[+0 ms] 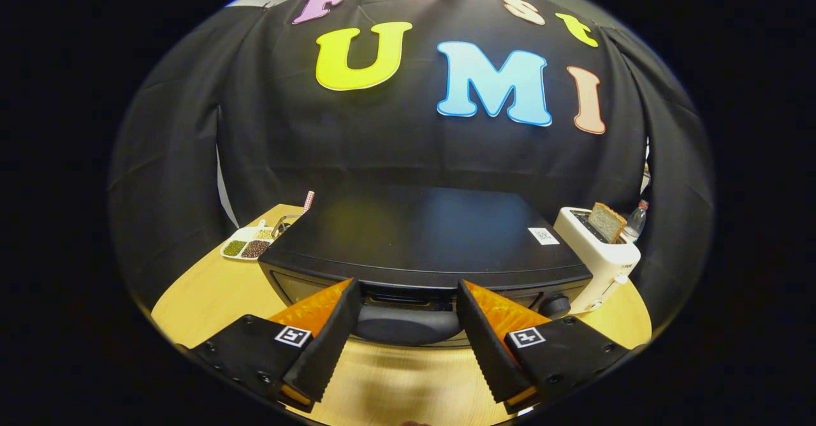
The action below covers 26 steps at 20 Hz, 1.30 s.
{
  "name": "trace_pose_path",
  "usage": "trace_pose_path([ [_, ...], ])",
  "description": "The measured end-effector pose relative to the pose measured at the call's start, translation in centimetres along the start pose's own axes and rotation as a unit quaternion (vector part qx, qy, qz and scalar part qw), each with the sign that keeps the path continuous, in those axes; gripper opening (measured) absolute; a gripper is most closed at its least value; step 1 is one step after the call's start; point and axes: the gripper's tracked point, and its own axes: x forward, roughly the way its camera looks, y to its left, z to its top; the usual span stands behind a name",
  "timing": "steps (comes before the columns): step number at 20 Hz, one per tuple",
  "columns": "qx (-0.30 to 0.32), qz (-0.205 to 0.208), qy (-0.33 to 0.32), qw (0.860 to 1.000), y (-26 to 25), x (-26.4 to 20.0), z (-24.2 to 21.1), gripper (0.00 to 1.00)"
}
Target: Open the toaster oven, put the food inside, and close the toaster oven door.
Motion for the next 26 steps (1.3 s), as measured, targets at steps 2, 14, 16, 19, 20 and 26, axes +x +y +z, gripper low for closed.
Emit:
trace_pose_path([
  [2,-0.002,0.004,0.006,1.000,0.2,-0.1,0.0,0.97],
  [14,-0.003,0.018,0.045,0.999,0.4,-2.7,-2.8,0.97],
  [16,0.008,0.018,0.048,0.999,0.5,-3.6,-3.7,0.97],
  [19,0.001,0.020,0.051,0.999,0.7,-4.2,-4.5,0.97],
  [20,0.003,0.020,0.052,0.998,0.6,-4.6,-4.9,0.97],
  [26,-0.011,0.023,0.088,0.996,1.0,-6.4,-8.5,0.97],
])
